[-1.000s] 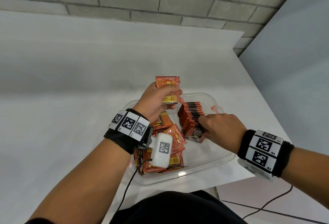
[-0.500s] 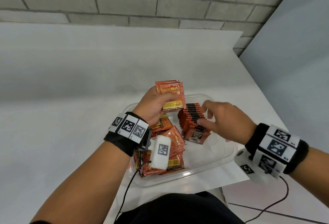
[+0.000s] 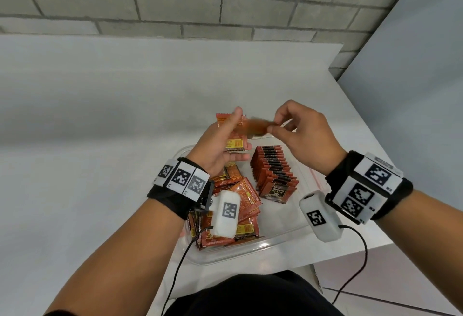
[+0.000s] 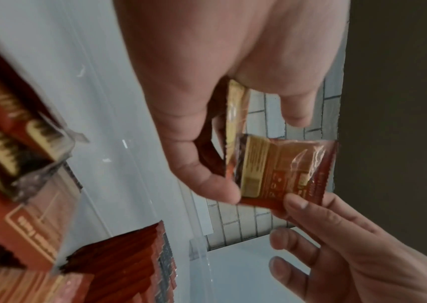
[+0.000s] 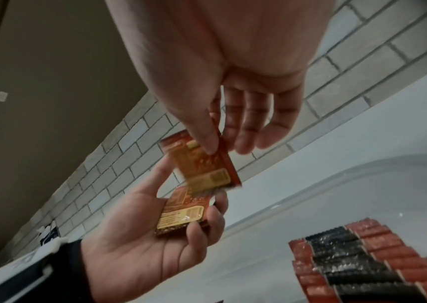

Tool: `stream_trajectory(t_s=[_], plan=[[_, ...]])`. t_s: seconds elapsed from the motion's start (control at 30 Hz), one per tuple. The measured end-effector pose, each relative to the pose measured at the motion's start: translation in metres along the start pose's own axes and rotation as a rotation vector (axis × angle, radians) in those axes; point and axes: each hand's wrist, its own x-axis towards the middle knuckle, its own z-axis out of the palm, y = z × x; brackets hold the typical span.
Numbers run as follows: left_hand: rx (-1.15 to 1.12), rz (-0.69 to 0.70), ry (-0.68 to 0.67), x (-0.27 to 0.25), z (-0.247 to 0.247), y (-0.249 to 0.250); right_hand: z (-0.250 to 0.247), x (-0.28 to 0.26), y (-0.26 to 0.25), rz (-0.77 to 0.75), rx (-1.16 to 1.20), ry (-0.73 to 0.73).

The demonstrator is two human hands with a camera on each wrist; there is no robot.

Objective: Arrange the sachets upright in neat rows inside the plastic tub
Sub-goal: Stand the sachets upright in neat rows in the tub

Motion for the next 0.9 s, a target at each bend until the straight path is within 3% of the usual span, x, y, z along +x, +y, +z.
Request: stream_trajectory(t_s=[0.1, 0.27, 0.47, 0.67, 0.83, 0.9], plan=[[-0.076, 0.010, 0.014, 0.001, -0.001, 0.001, -0.001, -0.004, 0.002, -0.132, -0.113, 0.056], [-0.106, 0.077, 0.035, 0.000, -0.001, -0.001, -0.001, -0.009, 0.005, -0.105, -0.274, -0.252], [-0.080, 0.077, 0.027, 0.001, 0.001, -0.003, -0.007, -0.004, -0.001, -0.100, -0.237, -0.034], [-0.111, 0.064, 0.002, -0.001, 0.001, -0.002, -0.001, -0.004, -0.009, 0.218, -0.069, -0.179], [-0.092, 0.041, -0.073, -0.002, 0.001, -0.002, 0.000, 0.003, -0.012, 0.074, -0.051, -0.109], [-0.072, 0.062, -0.070, -0.001, 0.000, -0.003, 0.002, 0.004, -0.012, 0.092, 0.054, -0.136]])
